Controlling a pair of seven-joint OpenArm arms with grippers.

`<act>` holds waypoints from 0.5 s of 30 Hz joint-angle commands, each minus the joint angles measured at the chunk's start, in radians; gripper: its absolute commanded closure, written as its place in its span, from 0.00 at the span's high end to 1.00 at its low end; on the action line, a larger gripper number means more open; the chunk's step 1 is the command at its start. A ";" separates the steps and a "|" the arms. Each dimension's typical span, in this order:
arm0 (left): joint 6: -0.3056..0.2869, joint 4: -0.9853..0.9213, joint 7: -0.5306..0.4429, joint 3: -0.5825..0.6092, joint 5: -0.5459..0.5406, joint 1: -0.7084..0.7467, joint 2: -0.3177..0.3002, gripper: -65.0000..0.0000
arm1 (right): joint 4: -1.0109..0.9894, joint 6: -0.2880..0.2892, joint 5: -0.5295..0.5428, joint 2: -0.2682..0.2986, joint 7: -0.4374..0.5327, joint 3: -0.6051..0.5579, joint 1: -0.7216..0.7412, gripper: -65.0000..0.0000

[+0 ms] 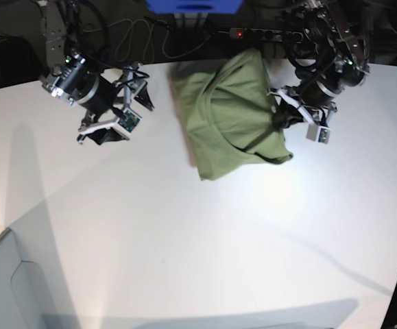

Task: Fold the T-shirt properly
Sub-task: 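Pinch the bundle's fabric with the left gripper and drag it outward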

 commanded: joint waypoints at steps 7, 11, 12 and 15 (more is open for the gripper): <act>-0.007 0.159 0.071 -0.001 -0.054 -0.001 0.003 0.00 | 0.019 0.017 0.010 0.004 0.021 0.001 0.010 0.69; -0.007 0.163 0.111 -0.077 -0.077 0.004 0.002 0.00 | 0.017 0.017 0.010 0.004 0.021 0.001 0.010 0.69; -0.007 0.163 0.111 -0.106 -0.074 0.004 0.002 0.00 | 0.017 0.017 0.010 0.004 0.021 0.001 0.010 0.69; -0.008 0.113 0.104 -0.145 -0.077 0.018 -0.006 0.00 | 0.017 0.017 0.010 0.004 0.021 0.001 0.012 0.69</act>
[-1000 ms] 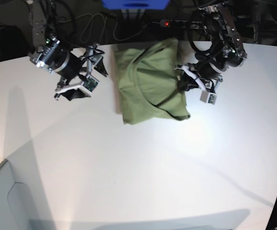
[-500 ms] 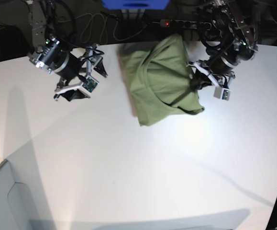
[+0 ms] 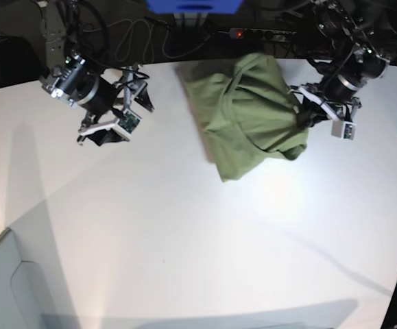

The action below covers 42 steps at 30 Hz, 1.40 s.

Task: Fold the T-shirt properly
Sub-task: 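Pinch the bundle's fabric with the left gripper and drag it outward, then grasp the bundle's edge with the left gripper and sweep it across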

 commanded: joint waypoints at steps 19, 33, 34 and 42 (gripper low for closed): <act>-0.003 -0.274 -0.012 -0.002 -0.008 -0.004 -0.069 0.00 | 0.017 0.017 0.011 -0.016 0.020 0.002 0.050 0.69; -0.003 -0.083 0.000 -0.136 -0.019 0.059 -0.048 0.42 | 0.022 0.017 0.011 -0.038 0.021 0.000 0.079 0.69; -0.003 -0.083 0.000 -0.136 -0.019 0.060 -0.048 0.42 | 0.022 0.017 0.011 -0.039 0.021 0.000 0.079 0.69; -0.014 -0.124 0.000 -0.134 -0.020 0.059 0.003 0.44 | 0.017 0.017 0.011 -0.039 0.020 0.000 0.085 0.69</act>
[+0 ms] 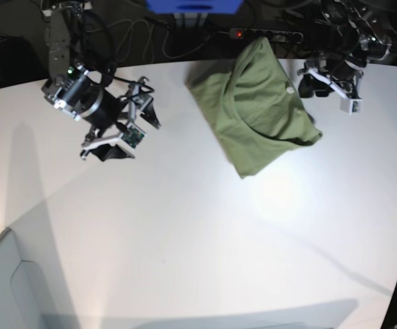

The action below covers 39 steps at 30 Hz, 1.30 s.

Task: Fold the T-shirt properly
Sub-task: 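Grasp the bundle's edge with the left gripper and sweep it across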

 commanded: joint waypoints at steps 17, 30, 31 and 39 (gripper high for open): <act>0.002 -0.155 -0.028 0.029 -0.214 0.010 0.014 0.69 | 0.014 0.017 0.010 0.005 0.022 0.001 0.008 0.69; 0.005 -0.291 -0.029 0.116 -0.182 -0.052 -0.015 0.00 | 0.019 0.017 0.009 0.010 0.022 0.012 0.008 0.69; 0.005 -0.300 -0.029 0.138 -0.147 -0.070 -0.024 0.00 | 0.021 0.017 0.009 0.011 0.022 0.026 0.008 0.69; 0.002 -0.403 -0.029 0.397 0.103 -0.271 -0.115 0.00 | 0.021 0.017 0.009 0.005 0.022 0.225 0.005 0.68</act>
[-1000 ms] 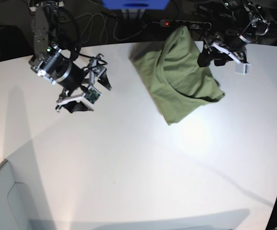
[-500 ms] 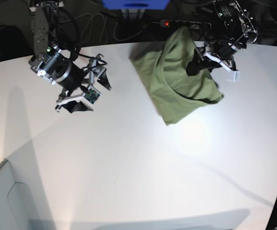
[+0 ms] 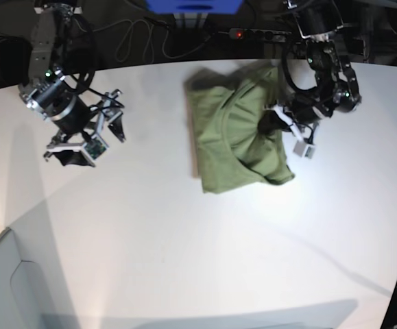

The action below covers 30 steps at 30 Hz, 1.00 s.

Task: Fold the T-shirt properly
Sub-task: 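Grasp the bundle's edge with the left gripper and sweep it across, then release the bundle with the left gripper and withdraw the left arm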

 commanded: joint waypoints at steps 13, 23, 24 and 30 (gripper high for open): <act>0.007 -0.414 -0.287 1.299 0.173 -0.653 -0.154 0.00 | 0.017 0.018 0.006 0.005 0.018 0.355 -0.002 0.68; 0.011 -0.585 -0.391 1.761 0.180 -0.875 0.121 0.34 | 0.020 0.018 0.006 -0.014 -0.045 0.461 -0.006 0.68; 0.010 -0.588 -0.393 1.759 0.180 -0.884 0.133 0.42 | 0.020 0.018 0.006 -0.014 -0.045 0.461 -0.011 0.68; 0.007 -0.567 -0.394 1.756 0.176 -0.973 0.154 0.52 | 0.020 0.018 0.007 -0.027 -0.045 0.459 -0.016 0.68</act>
